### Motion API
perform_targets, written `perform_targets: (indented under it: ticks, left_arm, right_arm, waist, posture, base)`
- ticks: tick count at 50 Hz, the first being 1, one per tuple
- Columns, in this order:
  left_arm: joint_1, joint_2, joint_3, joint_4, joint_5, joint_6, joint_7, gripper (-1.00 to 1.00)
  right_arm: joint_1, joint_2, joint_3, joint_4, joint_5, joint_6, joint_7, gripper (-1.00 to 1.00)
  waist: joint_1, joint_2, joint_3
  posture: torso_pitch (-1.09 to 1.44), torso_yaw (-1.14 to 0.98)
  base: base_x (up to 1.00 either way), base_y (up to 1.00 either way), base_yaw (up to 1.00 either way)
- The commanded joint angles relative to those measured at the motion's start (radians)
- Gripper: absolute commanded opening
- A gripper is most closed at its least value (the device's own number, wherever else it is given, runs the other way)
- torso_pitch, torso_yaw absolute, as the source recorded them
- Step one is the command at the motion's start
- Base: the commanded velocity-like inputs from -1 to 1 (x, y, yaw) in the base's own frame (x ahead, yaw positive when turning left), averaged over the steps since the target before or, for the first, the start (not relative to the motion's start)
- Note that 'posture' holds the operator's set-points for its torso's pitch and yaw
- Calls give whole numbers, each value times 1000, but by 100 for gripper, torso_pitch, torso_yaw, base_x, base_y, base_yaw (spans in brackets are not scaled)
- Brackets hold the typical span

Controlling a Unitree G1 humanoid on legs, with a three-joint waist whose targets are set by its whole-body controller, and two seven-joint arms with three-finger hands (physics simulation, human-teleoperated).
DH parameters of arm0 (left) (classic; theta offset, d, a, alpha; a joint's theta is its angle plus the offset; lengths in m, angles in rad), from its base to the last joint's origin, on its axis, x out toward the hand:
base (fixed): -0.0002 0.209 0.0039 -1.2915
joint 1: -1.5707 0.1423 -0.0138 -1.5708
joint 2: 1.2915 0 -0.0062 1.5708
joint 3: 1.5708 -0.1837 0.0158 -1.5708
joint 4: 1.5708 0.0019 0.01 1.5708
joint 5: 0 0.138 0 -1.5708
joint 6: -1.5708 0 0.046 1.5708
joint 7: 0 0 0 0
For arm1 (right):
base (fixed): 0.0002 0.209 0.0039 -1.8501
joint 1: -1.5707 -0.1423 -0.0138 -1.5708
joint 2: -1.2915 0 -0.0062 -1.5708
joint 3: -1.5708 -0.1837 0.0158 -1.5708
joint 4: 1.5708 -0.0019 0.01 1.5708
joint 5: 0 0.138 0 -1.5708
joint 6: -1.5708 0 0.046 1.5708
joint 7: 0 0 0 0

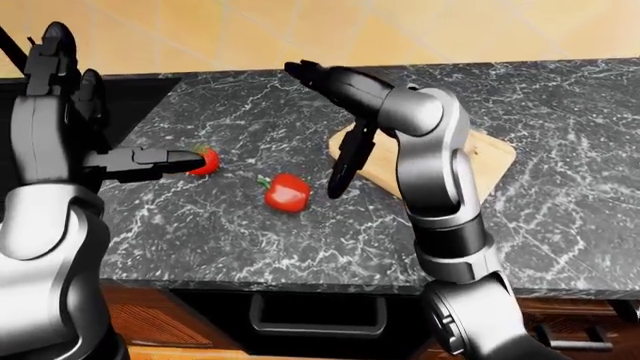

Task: Place the avocado, onion, tomato and bell pepper on the cutting board.

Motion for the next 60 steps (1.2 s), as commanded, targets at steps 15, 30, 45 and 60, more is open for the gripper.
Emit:
perform_targets:
  ticks: [15, 30, 45, 60]
  left_arm:
    - [-7, 9, 19, -29, 22, -52, -4, 100]
    - [-16, 9, 9, -21, 52, -63, -18, 100]
    - [6, -5, 10, -18, 72, -82, -30, 100]
    - [4, -6, 10, -14, 77, -87, -37, 100]
  right_arm:
    - [-46, 23, 2, 6, -36, -38, 91, 100]
    - [-9, 33, 10, -28, -114, -23, 181, 100]
    - [50, 20, 8, -65, -222, -40, 270, 100]
    - [85, 42, 10, -61, -253, -62, 312, 100]
  waist:
    - [118, 21, -38]
    - [191, 27, -45]
    - [217, 22, -51]
    - [221, 13, -59]
  posture:
    - [0, 35]
    - [0, 36]
    - [0, 36]
    - [0, 36]
  base:
    - [0, 0, 0]
    - [0, 0, 0]
    - [0, 0, 0]
    - [0, 0, 0]
